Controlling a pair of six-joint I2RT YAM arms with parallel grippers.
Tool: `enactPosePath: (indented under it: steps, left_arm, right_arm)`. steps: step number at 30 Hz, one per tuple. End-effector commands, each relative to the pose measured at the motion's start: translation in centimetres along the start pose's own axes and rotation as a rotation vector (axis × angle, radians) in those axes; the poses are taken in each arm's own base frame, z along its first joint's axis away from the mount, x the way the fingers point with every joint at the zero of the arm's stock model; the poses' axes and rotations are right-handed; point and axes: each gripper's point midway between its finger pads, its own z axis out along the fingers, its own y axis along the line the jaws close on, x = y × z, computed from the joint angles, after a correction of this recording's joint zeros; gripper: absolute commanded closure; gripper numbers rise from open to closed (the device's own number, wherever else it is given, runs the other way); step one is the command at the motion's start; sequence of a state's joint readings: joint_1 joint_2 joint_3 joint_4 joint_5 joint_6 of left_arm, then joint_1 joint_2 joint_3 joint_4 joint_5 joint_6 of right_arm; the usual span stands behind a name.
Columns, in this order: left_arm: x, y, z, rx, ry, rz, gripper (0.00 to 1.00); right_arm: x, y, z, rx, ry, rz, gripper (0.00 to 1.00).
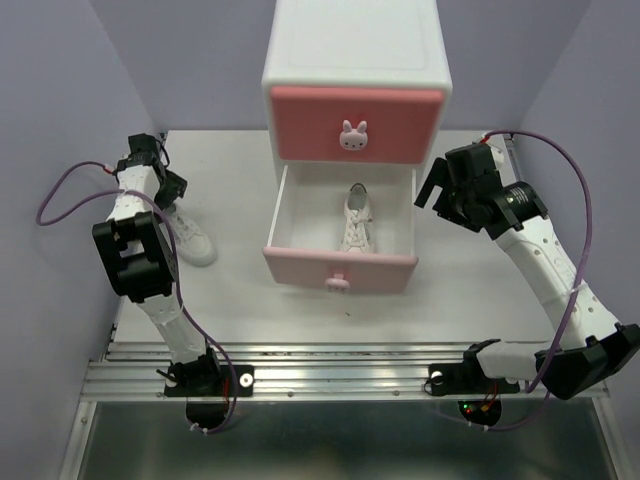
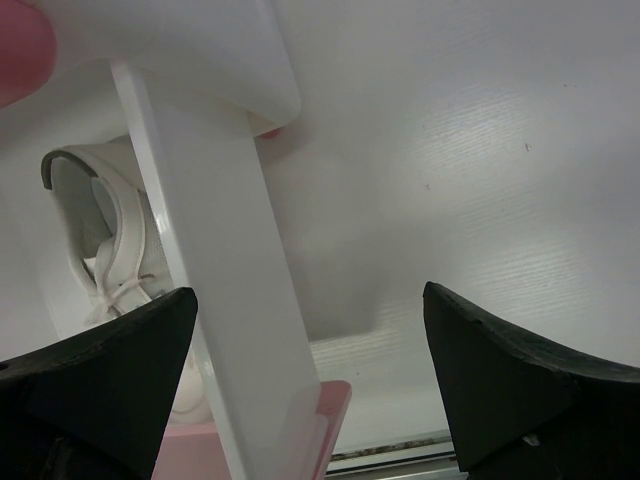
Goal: Place and organize the shoes in the shoe cabinet
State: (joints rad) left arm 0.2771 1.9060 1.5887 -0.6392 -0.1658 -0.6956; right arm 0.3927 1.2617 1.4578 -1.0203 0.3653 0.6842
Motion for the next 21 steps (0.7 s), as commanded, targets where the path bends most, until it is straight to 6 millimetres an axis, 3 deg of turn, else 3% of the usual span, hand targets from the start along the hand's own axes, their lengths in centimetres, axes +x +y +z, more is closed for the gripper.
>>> enactPosePath:
  steps: [1,4,6,7,8,9,13,16,21]
  left_arm:
    - [0.0,0.0,1.2,0.009,0.004,-0.003,0.12]
    - [0.8,0.0,2.3,-0.001,0.039,0.005,0.19]
    - [1.1,0.2,2.6,-0.013,0.053,0.016,0.29]
    - [1.2,0.3,2.6,-0.015,0.055,0.02,0.41]
    - [1.4,0.4,2.5,-0.012,0.059,0.034,0.66]
    - [1.7,0.7,2.4,-0.011,0.068,0.05,1.0]
    - [2.1,1.7,1.6,-0.025,0.068,0.071,1.0]
    - [1.2,1.5,-0.5,0.012,0.022,0.057,1.0]
    - [-0.6,-1.8,-7.2,0.232,-0.023,0.014,1.0]
  right_arm:
    - [-1.6,0.7,-1.0,-0.034,-0.042,0.013,0.0]
    - [-1.8,0.8,-1.0,-0.035,-0.044,0.011,0.0]
    - [-1.8,0.8,-1.0,-0.033,-0.044,0.008,0.0]
    - [-1.8,0.8,-1.0,-0.032,-0.045,0.009,0.0]
    - [-1.9,0.8,-1.0,-0.032,-0.047,0.01,0.0]
    - [-2.1,0.9,-1.0,-0.033,-0.053,0.012,0.0]
    - [-2.5,0.9,-1.2,-0.035,-0.067,0.018,0.0]
    - [-2.9,1.0,-1.6,-0.043,-0.079,0.021,0.0]
    - [-3.0,1.2,-1.7,-0.055,-0.084,0.02,0.0]
